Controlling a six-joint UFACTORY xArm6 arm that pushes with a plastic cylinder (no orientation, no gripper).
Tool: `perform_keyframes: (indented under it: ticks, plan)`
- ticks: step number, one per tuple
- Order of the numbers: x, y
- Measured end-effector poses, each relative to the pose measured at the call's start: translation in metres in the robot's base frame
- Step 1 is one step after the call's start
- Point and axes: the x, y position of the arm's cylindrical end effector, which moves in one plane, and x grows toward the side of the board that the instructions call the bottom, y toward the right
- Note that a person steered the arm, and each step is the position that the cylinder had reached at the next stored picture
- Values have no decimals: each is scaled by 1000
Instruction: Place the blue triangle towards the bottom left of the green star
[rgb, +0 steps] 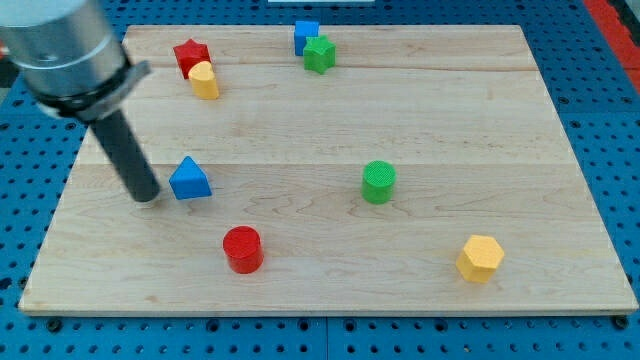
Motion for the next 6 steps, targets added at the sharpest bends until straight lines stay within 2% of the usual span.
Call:
perform_keyframes:
  ticks: [1,2,3,4,6]
  plan:
    - [-56,32]
    - [-47,41]
    - [-48,-84]
    - [-11,-92]
    - [-5,95]
